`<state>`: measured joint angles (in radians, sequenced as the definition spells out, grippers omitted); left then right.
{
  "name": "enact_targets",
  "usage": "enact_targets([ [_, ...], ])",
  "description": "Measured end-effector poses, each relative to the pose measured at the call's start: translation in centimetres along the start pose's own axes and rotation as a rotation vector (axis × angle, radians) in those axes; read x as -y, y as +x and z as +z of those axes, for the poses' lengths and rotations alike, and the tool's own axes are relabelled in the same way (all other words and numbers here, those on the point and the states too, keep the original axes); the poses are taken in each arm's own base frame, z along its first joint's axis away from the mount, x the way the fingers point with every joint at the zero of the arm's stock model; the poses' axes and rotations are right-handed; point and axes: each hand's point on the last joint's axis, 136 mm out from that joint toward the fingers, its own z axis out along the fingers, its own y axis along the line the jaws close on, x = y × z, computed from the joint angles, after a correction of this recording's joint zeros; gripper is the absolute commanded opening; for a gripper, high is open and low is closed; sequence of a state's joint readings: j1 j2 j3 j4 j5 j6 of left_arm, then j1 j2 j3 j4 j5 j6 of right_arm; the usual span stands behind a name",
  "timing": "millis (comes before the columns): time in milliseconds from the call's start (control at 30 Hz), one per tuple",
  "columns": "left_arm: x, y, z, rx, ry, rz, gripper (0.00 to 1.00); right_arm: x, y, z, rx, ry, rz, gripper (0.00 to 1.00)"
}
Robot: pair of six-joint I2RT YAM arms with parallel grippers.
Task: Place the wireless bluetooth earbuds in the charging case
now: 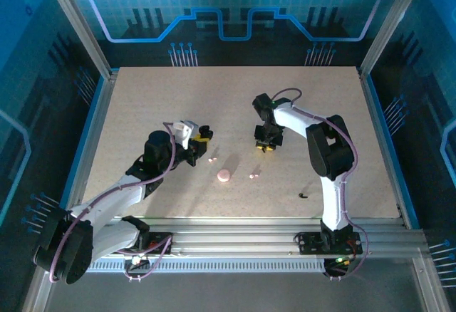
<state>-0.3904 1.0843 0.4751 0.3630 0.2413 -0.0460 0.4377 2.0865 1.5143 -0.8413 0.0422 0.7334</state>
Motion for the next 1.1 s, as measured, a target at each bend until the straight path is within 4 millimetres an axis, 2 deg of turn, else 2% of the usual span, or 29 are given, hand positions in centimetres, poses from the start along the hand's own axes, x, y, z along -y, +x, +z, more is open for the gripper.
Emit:
enact_targets([
  [100,0.0,-0.2,-0.1,0.008,-0.003,0.004,0.10,-0.2,-0.1,0.0,-0.006,0.004,-0.010,0.32],
  [400,0.0,-0.3,-0.2,0.010,-0.004,0.017,0.10,0.0,-0.1,0.1,-0.033,0.034,-0.041,0.24],
  [700,-0.1,0.1,-0.2,-0.007,-0.005,0.022,0.10,-0.1,-0.1,0.1,-0.036,0.031,-0.060,0.22],
  [867,0.0,0.0,-0.2,-0.003,-0.004,0.024,0.10,-0.1,0.0,-0.1,0.002,-0.008,-0.065,0.21],
  [1100,1.0,0.6,0.1,-0.006,0.026,0.050,0.10,-1.5,-0.9,-0.8,0.121,-0.132,-0.086,0.20],
])
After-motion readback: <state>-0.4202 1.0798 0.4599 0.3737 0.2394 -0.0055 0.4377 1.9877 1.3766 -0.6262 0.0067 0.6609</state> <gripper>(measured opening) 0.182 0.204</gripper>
